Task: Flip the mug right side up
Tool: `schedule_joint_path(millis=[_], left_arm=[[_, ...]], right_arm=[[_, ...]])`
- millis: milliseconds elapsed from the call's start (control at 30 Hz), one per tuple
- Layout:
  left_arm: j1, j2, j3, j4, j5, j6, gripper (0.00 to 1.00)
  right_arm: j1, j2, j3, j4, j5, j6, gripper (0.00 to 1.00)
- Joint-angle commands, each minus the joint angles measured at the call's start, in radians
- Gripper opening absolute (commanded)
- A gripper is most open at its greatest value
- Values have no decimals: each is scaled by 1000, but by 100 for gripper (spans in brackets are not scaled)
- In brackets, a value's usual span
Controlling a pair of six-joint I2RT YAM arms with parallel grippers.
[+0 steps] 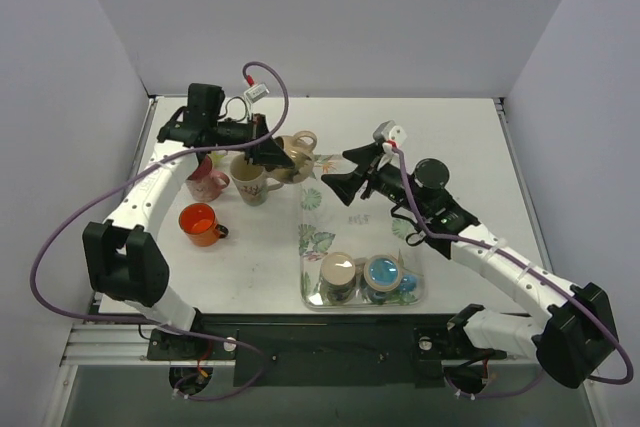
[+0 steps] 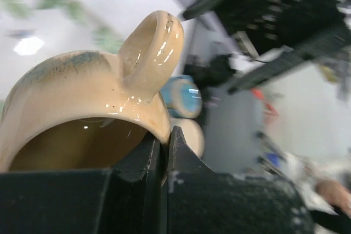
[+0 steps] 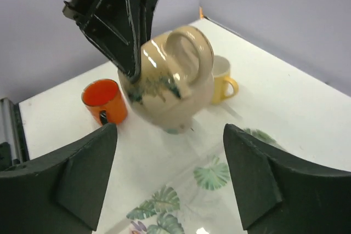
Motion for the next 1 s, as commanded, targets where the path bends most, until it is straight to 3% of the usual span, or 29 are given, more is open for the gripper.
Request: schedule_joint_path(millis=[0, 33, 133, 233, 333, 400, 567, 733, 867, 967], left_arm=[[-17, 0, 139, -427, -373, 412, 0], [-25, -27, 120, -417, -409, 413, 0], [-77, -77, 60, -462, -652, 531, 0], [-128, -78, 13, -602, -776, 636, 0], [-180, -110, -100, -550, -1014, 676, 0], [-192, -144, -179, -483, -1073, 673, 0], [-206, -149, -301, -349, -1138, 660, 0], [-205, -159, -392, -242, -1152, 682, 0], [-200, -166, -418, -207, -1114, 693, 0], [-192, -170, -417, -194, -1081, 688, 0]], right_arm=[[10, -44, 12, -106, 173, -89, 78], [13, -50, 9, -123, 210, -93, 88], [19, -73, 34, -231, 291, -64, 90], [21, -80, 96, -356, 409, -10, 91], [21, -77, 140, -497, 536, 6, 92], [21, -87, 138, -511, 592, 22, 92], [15, -117, 130, -548, 632, 46, 94], [-22, -183, 115, -603, 825, 197, 95], [-129, -237, 98, -669, 687, 376, 95], [-143, -229, 146, -842, 742, 484, 86]])
